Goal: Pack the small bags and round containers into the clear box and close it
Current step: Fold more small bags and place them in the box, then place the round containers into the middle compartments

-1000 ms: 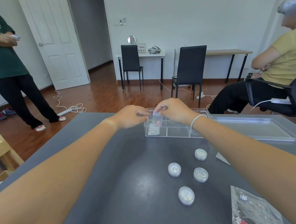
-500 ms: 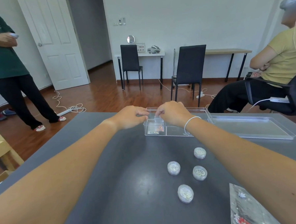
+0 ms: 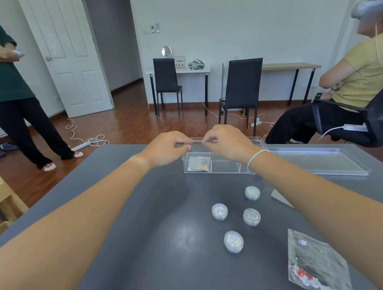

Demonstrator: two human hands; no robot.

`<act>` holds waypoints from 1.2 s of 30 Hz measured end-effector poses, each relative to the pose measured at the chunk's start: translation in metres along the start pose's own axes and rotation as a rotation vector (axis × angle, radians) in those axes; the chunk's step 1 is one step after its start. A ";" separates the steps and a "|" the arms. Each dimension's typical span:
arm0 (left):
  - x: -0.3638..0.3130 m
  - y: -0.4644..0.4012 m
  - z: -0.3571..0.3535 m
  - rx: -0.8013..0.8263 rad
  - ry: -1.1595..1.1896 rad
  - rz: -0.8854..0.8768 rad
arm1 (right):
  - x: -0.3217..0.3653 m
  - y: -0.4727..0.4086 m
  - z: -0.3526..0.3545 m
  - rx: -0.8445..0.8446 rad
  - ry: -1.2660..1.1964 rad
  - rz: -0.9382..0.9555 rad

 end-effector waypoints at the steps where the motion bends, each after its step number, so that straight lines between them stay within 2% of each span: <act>1: -0.007 0.001 0.002 -0.017 0.005 -0.024 | -0.002 0.007 0.004 0.003 -0.034 0.006; 5: -0.035 0.010 0.001 -0.057 0.036 -0.080 | -0.015 0.035 0.010 0.016 -0.089 0.015; 8: -0.057 0.022 -0.012 -0.015 0.115 -0.090 | -0.030 0.054 0.015 0.014 -0.141 0.004; 11: -0.076 0.033 -0.029 0.075 0.171 -0.104 | -0.046 0.070 0.010 0.084 -0.151 -0.009; 16: -0.089 0.051 -0.058 0.287 0.192 -0.086 | -0.067 0.095 -0.007 0.302 -0.076 -0.022; 23: -0.094 0.065 -0.073 0.423 0.129 -0.071 | -0.075 0.109 -0.011 0.374 -0.083 -0.020; 30: -0.087 0.065 -0.072 0.405 0.123 -0.046 | -0.080 0.106 -0.014 0.357 -0.086 -0.021; 36: -0.087 0.041 -0.047 0.236 0.161 -0.058 | -0.078 0.101 -0.015 0.336 -0.127 -0.025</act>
Point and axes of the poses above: each hand's wrist, its own y-axis away from the middle knuckle, its own z-axis out of the back of the hand, x = y × z, the point moved 9 cm from there along -y, towards the middle knuckle, and after that the axes turned 11 degrees about -z, right-handed, at the moved point
